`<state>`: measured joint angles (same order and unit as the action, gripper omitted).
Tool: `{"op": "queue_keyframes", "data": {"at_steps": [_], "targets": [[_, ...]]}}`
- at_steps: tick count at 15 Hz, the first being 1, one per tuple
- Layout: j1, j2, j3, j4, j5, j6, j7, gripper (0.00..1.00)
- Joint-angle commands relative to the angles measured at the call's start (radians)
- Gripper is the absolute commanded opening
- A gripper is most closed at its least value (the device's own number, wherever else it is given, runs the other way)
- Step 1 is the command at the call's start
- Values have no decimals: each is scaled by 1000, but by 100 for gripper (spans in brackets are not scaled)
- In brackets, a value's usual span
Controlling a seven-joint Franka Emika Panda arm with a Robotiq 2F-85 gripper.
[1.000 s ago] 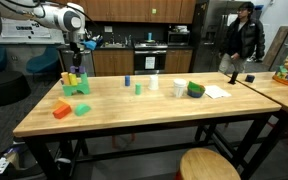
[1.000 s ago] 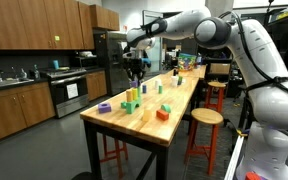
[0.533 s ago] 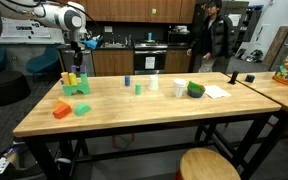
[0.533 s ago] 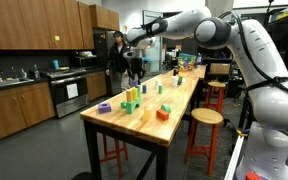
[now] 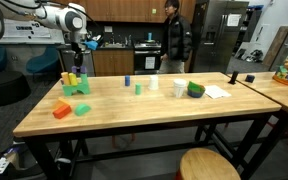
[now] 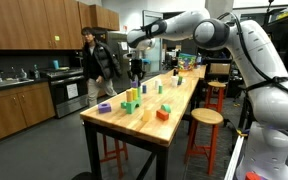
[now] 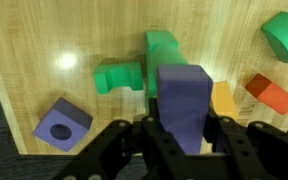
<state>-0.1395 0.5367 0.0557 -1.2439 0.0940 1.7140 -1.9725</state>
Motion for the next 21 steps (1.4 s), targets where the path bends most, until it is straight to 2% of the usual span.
{"op": "queue_keyframes", "data": {"at_steps": [1,21], "targets": [[3,20,-6,32,-15,-14,6,16],[12,21,-4,55,-17,-16,9,16]]}}
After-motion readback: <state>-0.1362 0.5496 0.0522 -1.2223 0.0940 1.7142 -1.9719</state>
